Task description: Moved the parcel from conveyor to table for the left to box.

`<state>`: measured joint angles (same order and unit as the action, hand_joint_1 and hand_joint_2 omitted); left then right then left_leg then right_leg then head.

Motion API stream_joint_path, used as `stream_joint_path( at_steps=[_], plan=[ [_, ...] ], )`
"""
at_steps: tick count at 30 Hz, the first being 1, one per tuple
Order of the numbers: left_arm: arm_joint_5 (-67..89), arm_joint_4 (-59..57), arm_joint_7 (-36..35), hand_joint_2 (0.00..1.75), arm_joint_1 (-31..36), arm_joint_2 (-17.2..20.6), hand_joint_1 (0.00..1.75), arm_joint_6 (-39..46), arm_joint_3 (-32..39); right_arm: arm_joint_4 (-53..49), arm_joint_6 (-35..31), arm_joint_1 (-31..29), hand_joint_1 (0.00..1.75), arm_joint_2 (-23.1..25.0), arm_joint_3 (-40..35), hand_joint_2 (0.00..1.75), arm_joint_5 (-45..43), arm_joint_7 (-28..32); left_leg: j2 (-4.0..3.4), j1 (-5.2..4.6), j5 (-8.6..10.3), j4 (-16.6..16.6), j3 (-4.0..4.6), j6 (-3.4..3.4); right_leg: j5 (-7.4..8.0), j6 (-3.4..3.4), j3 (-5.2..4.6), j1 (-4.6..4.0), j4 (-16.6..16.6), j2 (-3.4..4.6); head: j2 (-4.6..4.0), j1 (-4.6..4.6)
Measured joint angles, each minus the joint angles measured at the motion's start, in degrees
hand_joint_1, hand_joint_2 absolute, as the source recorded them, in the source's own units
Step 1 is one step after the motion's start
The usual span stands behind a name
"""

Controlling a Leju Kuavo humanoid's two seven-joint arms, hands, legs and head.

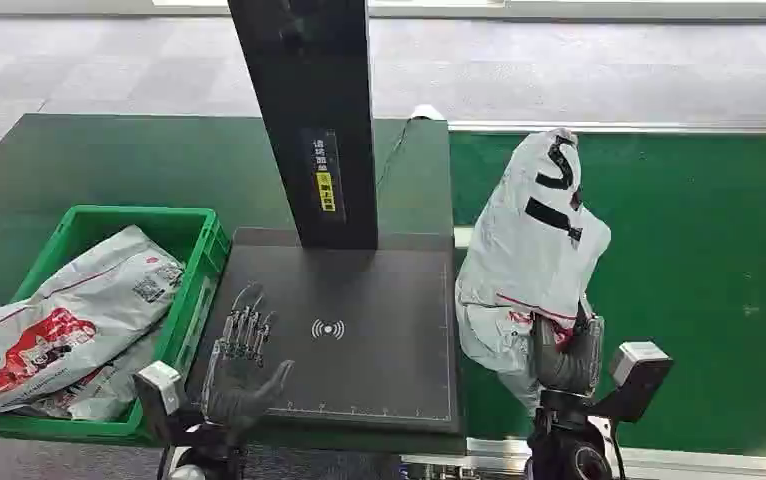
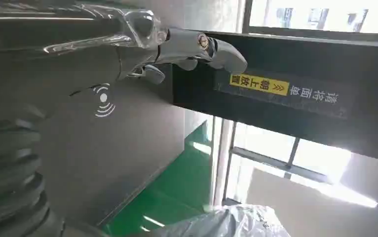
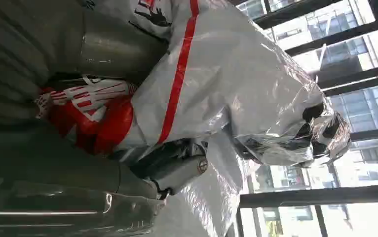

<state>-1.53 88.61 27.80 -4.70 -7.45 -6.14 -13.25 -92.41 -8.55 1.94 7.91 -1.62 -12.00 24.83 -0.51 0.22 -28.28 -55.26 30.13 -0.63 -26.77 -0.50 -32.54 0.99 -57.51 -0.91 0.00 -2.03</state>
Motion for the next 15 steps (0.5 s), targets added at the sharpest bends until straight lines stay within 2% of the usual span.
stream_joint_path(
  at_steps=[2, 5, 9, 10, 15],
  plan=[
    [0.0, 0.0, 0.3, 1.75, 0.0, 0.0, 0.00, 0.6, 0.0, 0.0, 1.5, 0.0, 1.75, -0.7, -1.0, 1.75, 2.6, -1.1, -0.01, 0.00, 0.00, 0.0, 0.01, 0.00, 0.00, 0.00, 0.00, 0.00, 0.0, 0.01, 0.00, 0.00],
    [1.2, 0.0, 0.8, 1.75, -0.2, 0.0, 0.00, 2.8, 0.1, 0.7, 4.5, -0.6, 1.75, -1.5, -3.3, 1.75, 12.7, -4.9, 0.01, 0.00, -0.01, 0.0, 0.02, 0.00, 0.00, 0.00, -0.01, 0.00, 0.0, 0.00, 0.00, 0.00],
    [1.5, 0.0, 1.0, 1.75, -0.2, 0.0, 0.00, 2.1, 0.2, 3.2, 14.4, -1.4, 1.75, -2.9, -7.3, 1.75, 23.3, -8.6, 0.08, 0.01, 0.00, 0.0, 0.01, 0.00, 0.00, 0.00, -0.01, -0.01, 0.0, -0.01, 0.00, 0.00],
    [1.7, -0.1, 1.2, 1.75, -0.1, 0.1, 0.00, 1.4, 0.2, 4.0, 17.7, -1.5, 1.75, -3.6, -8.9, 1.75, 26.3, -8.7, 0.07, 0.01, 0.00, 0.0, 0.01, 0.00, 0.00, 0.00, -0.01, -0.01, 0.0, -0.01, 0.00, 0.00],
    [2.4, -1.0, 1.6, 1.75, 0.9, 0.1, 0.00, 0.6, 0.3, 6.7, 25.2, -2.3, 1.75, -6.5, -14.9, 1.75, 34.3, -7.5, 0.03, 0.01, 0.00, 0.0, 0.01, 0.00, 0.00, 0.00, -0.01, -0.01, 0.0, 0.00, 0.00, 0.00]
  ],
)
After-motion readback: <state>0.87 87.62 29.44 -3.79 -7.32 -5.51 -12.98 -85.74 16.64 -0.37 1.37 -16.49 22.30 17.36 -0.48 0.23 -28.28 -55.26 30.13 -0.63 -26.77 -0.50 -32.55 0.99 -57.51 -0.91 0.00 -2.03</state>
